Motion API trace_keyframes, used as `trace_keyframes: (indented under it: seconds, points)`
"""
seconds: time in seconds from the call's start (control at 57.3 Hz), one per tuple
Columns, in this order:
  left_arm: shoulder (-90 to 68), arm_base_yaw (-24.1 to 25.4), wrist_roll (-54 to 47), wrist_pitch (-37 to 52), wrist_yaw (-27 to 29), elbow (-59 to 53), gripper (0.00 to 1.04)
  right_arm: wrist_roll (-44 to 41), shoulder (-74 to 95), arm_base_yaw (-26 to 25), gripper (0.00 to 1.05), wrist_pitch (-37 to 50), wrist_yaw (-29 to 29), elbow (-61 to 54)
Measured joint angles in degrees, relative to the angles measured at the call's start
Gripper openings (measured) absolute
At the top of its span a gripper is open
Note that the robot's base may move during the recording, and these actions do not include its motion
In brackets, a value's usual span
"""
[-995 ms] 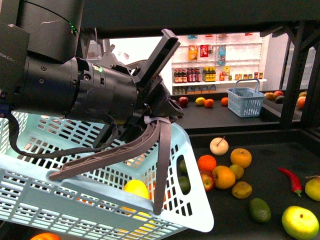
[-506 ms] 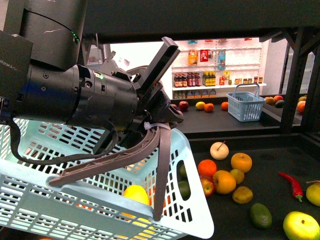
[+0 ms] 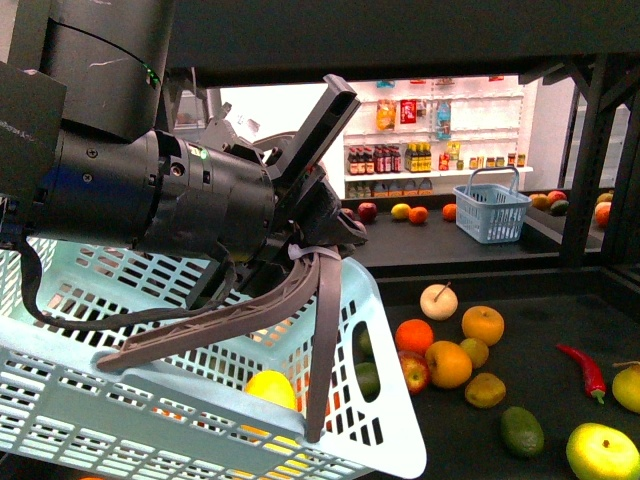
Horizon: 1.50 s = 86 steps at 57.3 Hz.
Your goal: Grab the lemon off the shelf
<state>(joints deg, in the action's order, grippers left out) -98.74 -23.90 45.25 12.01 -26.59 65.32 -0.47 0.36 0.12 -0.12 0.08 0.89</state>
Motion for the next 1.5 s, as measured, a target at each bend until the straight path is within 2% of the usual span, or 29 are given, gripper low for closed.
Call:
trace_keyframes:
  seconds: [0.14, 0.227, 0.419, 0.489, 0.576, 0.681, 0.891, 1.188, 1.327, 1.502]
  points:
    - [0.0, 0.0, 0.2, 0.48, 0.5, -0.04, 0.1, 0.02, 0.0, 0.0, 0.37, 0.0, 0.0, 0.0]
    - [0.0, -0.02, 4.81, 8.2, 4.92, -1.46, 0.1, 0.02, 0.0, 0.0, 0.53, 0.0, 0.0, 0.0]
    - [0.15, 2.54, 9.68, 11.54, 12.66, -1.42, 0.1, 0.02, 0.0, 0.0, 0.83, 0.0, 0.02, 0.0]
    - [0.15, 5.46, 16.04, 13.62, 18.49, -1.64, 0.1, 0.04, 0.0, 0.0, 0.98, 0.0, 0.0, 0.0]
    - [0.55, 9.38, 21.03, 16.87, 23.87, -2.47, 0.1, 0.09, 0.0, 0.0, 0.97, 0.0, 0.02, 0.0]
    - [1.79, 14.47, 25.29, 22.1, 27.85, -3.89, 0.1, 0.09, -0.02, 0.0, 0.97, 0.0, 0.0, 0.0]
    - [4.44, 25.24, 34.29, 33.53, 31.36, -5.6, 0.09, 0.09, -0.02, 0.0, 0.97, 0.0, 0.02, 0.0]
    - [2.78, 37.46, 42.4, 46.62, 32.5, -11.39, 0.09, 0.09, -0.04, 0.0, 0.97, 0.0, 0.0, 0.0]
    - [-0.2, 41.38, 42.93, 52.22, 32.5, -12.15, 0.08, 0.11, -0.04, 0.0, 0.97, 0.0, 0.0, 0.0]
    - [-5.05, 44.83, 43.82, 58.62, 29.0, -12.15, 0.08, 0.11, -0.04, 0.0, 0.97, 0.0, -0.04, 0.0]
